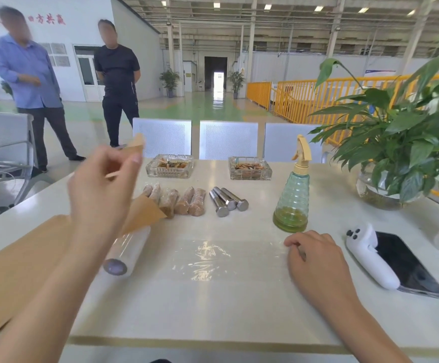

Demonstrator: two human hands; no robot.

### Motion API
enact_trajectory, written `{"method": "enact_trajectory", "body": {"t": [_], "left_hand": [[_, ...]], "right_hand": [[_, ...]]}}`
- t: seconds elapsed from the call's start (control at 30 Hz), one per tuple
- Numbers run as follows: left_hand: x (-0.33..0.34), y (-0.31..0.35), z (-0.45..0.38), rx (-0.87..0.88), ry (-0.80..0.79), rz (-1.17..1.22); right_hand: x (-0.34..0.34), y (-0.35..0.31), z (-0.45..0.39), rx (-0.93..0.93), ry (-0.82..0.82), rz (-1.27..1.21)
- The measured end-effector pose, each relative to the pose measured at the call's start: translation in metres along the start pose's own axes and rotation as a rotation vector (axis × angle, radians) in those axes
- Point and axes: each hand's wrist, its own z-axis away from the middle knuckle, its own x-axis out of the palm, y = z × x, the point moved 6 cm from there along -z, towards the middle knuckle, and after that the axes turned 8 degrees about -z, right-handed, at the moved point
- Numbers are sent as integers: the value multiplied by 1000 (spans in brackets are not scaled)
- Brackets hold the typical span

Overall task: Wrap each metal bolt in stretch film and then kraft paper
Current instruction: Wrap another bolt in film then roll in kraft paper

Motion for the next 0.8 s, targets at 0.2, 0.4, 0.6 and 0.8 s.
{"method": "enact_trajectory", "body": {"t": [0.2, 0.4, 0.6, 0.8], "left_hand": [[92, 88, 90, 529, -623, -108], [149, 67, 167, 572, -978, -327], [136, 48, 171, 415, -1072, -509], [123, 27, 173, 366, -1034, -862]], "right_hand": [[-8, 9, 0, 111, 93, -288], [-1, 8, 1, 123, -30, -267], [0, 10, -1, 122, -66, -206], [4, 7, -1, 58, -77, -103]]}}
